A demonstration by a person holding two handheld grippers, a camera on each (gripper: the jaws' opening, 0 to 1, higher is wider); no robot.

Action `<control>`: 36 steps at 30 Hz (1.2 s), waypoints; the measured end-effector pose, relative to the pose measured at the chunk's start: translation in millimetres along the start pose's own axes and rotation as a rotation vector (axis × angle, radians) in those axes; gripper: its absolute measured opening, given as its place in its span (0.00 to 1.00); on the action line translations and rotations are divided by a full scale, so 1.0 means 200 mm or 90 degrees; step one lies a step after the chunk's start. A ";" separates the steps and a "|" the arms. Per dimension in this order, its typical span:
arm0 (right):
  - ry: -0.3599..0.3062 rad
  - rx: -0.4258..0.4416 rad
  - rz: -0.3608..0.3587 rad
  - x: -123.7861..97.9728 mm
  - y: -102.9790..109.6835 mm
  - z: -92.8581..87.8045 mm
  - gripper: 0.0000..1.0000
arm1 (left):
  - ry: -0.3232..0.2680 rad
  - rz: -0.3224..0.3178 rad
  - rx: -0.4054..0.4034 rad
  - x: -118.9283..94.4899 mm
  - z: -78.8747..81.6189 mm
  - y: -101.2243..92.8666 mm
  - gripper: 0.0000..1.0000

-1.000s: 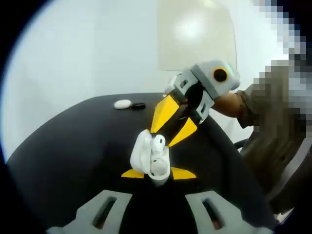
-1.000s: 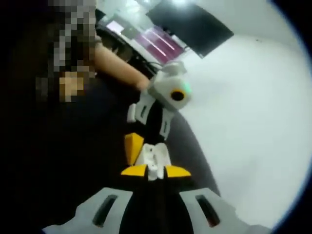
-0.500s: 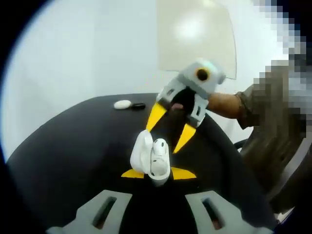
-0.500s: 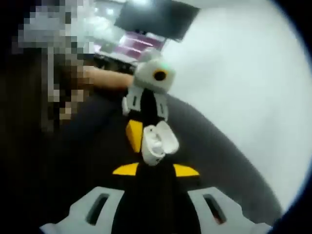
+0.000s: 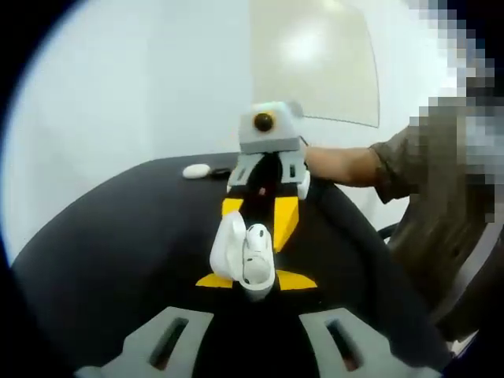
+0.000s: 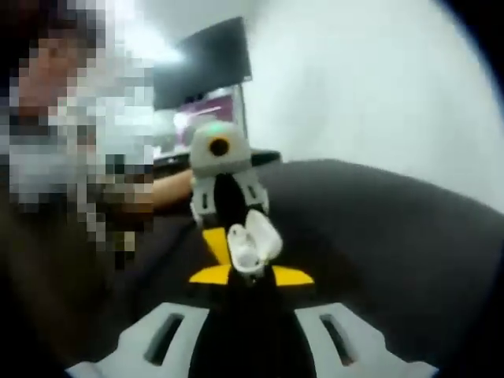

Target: Pick up three earphones and place each one into its charging case using tactile feedback, ensure that each earphone is properly inserted and securely positioned inside the case.

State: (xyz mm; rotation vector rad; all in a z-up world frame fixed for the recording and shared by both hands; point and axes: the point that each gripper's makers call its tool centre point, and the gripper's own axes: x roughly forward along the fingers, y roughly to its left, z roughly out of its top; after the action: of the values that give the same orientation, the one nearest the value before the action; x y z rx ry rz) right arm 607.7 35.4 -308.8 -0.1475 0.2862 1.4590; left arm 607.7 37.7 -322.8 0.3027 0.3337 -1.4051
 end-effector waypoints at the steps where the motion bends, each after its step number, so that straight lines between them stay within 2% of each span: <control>1: 0.001 -0.004 -0.004 0.01 0.01 0.00 0.17 | -0.001 -0.002 0.001 0.00 0.00 0.00 0.14; 2: 0.000 -0.013 -0.006 0.00 0.01 0.00 0.17 | -0.002 -0.002 0.006 0.00 0.00 0.00 0.15; 4: 0.000 0.005 -0.004 0.00 0.01 -0.01 0.17 | -0.005 0.000 0.027 -0.01 0.01 0.00 0.18; 7: -0.001 0.023 0.002 -0.01 0.02 -0.01 0.17 | -0.008 -0.001 0.026 -0.03 0.01 0.01 0.26; 12: -0.002 0.028 0.014 -0.02 0.03 -0.01 0.16 | -0.016 -0.015 0.038 -0.03 0.03 -0.02 0.27; 17: 0.002 0.017 0.026 -0.02 0.06 -0.02 0.16 | -0.044 -0.025 0.020 -0.04 0.06 -0.02 0.24; 19: 0.002 0.027 0.030 -0.01 0.06 -0.02 0.16 | -0.044 -0.020 0.036 -0.04 0.05 -0.02 0.22; 24: 0.003 0.095 0.040 -0.01 0.04 -0.03 0.16 | -0.048 -0.011 0.079 -0.04 0.07 -0.02 0.23; 30: 0.010 0.113 0.036 -0.01 0.03 -0.05 0.16 | -0.047 -0.014 0.099 -0.04 0.07 -0.04 0.15; 36: 0.013 0.127 0.036 -0.01 0.03 -0.05 0.16 | -0.055 0.000 0.125 -0.04 0.09 -0.04 0.16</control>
State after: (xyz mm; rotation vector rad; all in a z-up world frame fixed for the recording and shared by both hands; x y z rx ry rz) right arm 601.4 31.8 -318.1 0.0076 0.4542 1.4768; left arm 600.1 36.8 -304.2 0.4014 0.1243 -1.4493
